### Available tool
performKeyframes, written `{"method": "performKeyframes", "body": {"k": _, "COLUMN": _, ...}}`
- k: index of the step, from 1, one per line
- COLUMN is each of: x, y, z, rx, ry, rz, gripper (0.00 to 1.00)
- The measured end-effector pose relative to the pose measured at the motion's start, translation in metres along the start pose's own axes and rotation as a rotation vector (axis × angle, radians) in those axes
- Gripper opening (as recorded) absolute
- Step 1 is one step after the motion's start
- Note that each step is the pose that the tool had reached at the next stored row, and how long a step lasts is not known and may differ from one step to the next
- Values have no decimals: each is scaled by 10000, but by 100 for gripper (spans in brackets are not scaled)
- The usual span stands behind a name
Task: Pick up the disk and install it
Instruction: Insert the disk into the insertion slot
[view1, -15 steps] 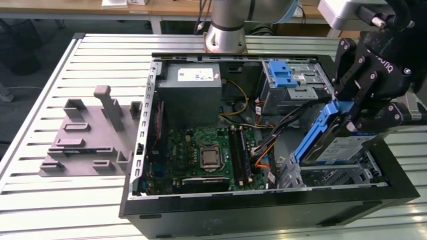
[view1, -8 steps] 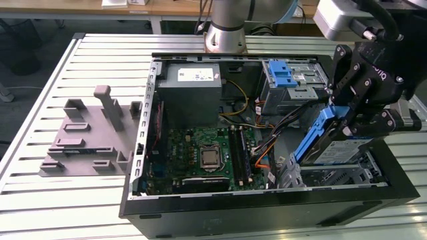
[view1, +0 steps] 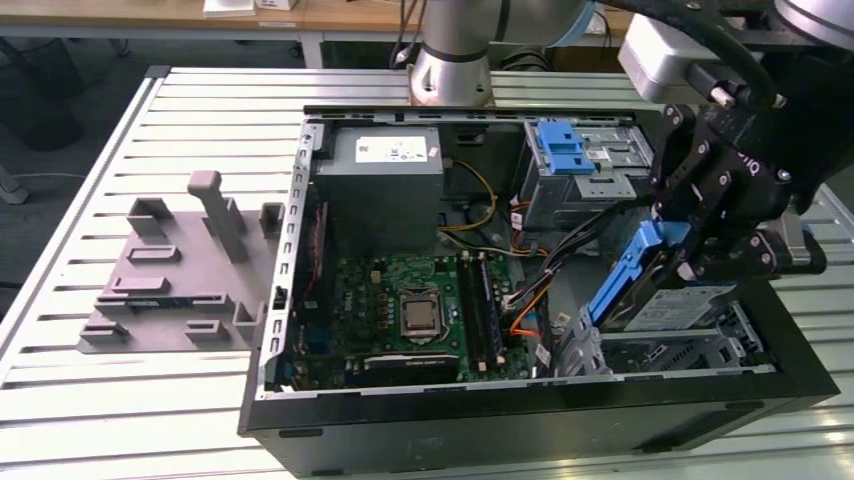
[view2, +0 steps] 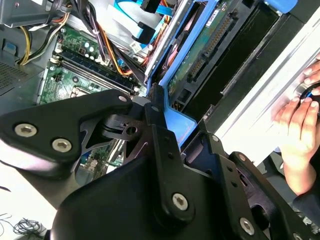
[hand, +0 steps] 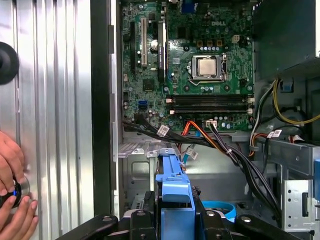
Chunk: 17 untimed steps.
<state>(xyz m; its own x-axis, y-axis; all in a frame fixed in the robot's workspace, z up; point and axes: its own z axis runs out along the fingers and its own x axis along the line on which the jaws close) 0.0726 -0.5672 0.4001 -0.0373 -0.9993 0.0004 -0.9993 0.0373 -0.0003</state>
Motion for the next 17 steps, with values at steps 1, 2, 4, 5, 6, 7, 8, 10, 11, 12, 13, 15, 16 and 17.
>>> {"method": "performKeyframes", "body": {"k": 1, "x": 0, "y": 0, "z": 11, "rx": 0, "ry": 0, "rz": 0, "gripper": 36}}
{"method": "performKeyframes", "body": {"k": 2, "x": 0, "y": 0, "z": 23, "rx": 0, "ry": -1, "rz": 0, "gripper": 36}}
{"method": "performKeyframes", "body": {"k": 4, "x": 0, "y": 0, "z": 45, "rx": 0, "ry": -2, "rz": 0, "gripper": 36}}
{"method": "performKeyframes", "body": {"k": 5, "x": 0, "y": 0, "z": 57, "rx": 0, "ry": -2, "rz": 0, "gripper": 36}}
{"method": "performKeyframes", "body": {"k": 6, "x": 0, "y": 0, "z": 68, "rx": 0, "ry": -1, "rz": 0, "gripper": 36}}
{"method": "performKeyframes", "body": {"k": 7, "x": 0, "y": 0, "z": 80, "rx": 0, "ry": -2, "rz": 0, "gripper": 36}}
{"method": "performKeyframes", "body": {"k": 8, "x": 0, "y": 0, "z": 91, "rx": 0, "ry": -1, "rz": 0, "gripper": 36}}
{"method": "performKeyframes", "body": {"k": 10, "x": 0, "y": 0, "z": 116, "rx": 0, "ry": 0, "rz": 0, "gripper": 36}}
{"method": "performKeyframes", "body": {"k": 11, "x": 0, "y": 0, "z": 127, "rx": -1, "ry": 1, "rz": 0, "gripper": 36}}
{"method": "performKeyframes", "body": {"k": 12, "x": 0, "y": 0, "z": 140, "rx": 1, "ry": 0, "rz": 0, "gripper": 36}}
{"method": "performKeyframes", "body": {"k": 13, "x": 0, "y": 0, "z": 153, "rx": 0, "ry": -1, "rz": 1, "gripper": 36}}
{"method": "performKeyframes", "body": {"k": 15, "x": 0, "y": 0, "z": 177, "rx": 0, "ry": -1, "rz": 0, "gripper": 36}}
{"method": "performKeyframes", "body": {"k": 16, "x": 0, "y": 0, "z": 190, "rx": 0, "ry": -1, "rz": 0, "gripper": 36}}
{"method": "performKeyframes", "body": {"k": 17, "x": 0, "y": 0, "z": 201, "rx": 0, "ry": -1, "rz": 0, "gripper": 36}}
